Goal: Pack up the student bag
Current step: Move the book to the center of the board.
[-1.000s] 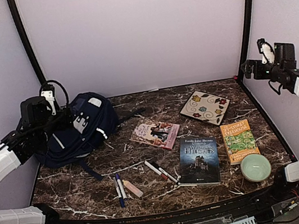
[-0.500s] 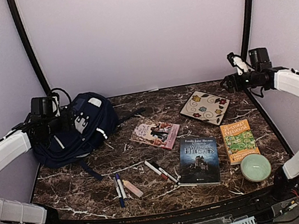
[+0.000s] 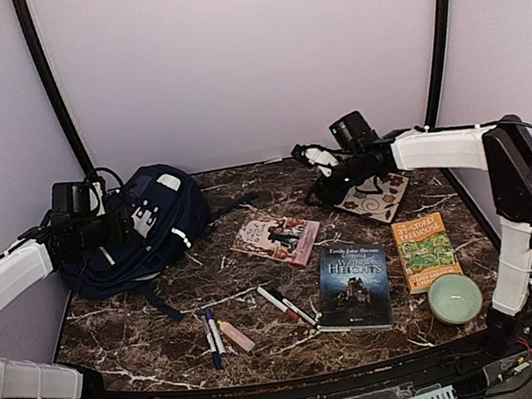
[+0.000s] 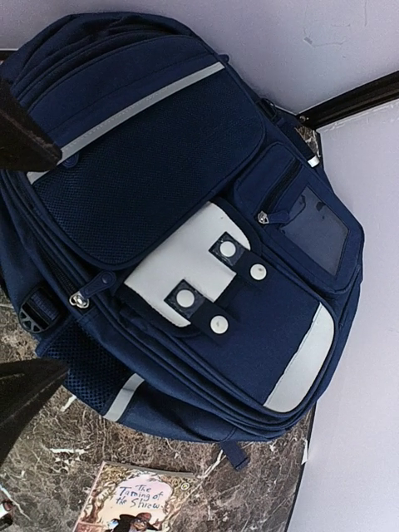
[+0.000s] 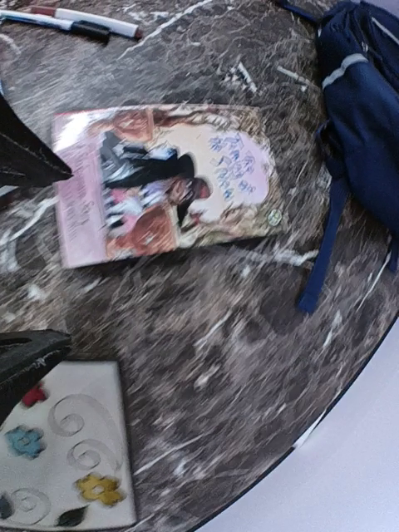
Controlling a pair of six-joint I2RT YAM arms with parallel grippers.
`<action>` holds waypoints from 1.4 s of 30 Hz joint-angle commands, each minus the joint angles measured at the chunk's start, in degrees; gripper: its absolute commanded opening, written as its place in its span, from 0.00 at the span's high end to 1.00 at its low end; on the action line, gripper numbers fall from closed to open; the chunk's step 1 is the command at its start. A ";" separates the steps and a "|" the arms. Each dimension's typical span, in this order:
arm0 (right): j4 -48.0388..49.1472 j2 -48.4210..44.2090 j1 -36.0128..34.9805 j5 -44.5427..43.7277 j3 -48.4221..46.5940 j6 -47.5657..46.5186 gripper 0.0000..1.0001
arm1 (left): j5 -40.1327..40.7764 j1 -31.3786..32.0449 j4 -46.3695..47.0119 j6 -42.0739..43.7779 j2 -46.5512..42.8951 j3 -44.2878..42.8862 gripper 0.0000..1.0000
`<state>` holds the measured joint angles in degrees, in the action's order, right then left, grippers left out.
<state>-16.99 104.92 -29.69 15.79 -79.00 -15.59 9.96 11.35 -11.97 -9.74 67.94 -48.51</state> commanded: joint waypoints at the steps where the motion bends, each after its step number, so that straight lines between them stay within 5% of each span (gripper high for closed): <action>1: -2.11 9.01 -8.12 -3.34 -8.68 -3.80 0.42 | -1.76 -0.55 -0.28 -0.99 -2.30 1.44 0.20; 4: -3.03 16.20 -13.22 -7.31 -14.87 -5.85 0.35 | -2.21 -0.55 0.05 -1.20 -1.99 1.59 0.20; 8: -5.52 24.65 -17.76 -12.53 -24.05 -6.98 0.05 | -3.15 -0.59 -0.70 -1.50 -0.58 0.73 0.20; 10: -5.92 27.58 -18.99 -12.66 -27.28 -6.69 0.01 | -3.49 -0.61 -1.46 -1.72 -0.30 0.27 0.20; 21: -8.63 39.50 -21.75 -25.61 -39.28 -1.45 0.05 | -4.33 -0.67 -0.57 -2.41 -2.55 1.07 0.20; 30: -9.97 41.31 -17.66 -32.61 -40.35 5.01 0.10 | -4.39 -0.65 -0.44 -2.65 -2.74 1.24 0.20; 39: -9.12 37.22 -15.63 -28.19 -37.10 5.45 0.10 | -1.65 -0.63 -0.56 -4.01 -2.04 1.62 0.20; 42: -10.24 36.30 -15.59 -26.17 -38.41 5.92 0.09 | 3.16 -2.49 -2.18 -6.88 -0.13 0.89 0.13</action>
<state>-22.65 143.02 -45.30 -12.27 -117.93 -9.91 7.88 11.03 -12.56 -12.95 66.70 -47.57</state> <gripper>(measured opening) 0.907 0.840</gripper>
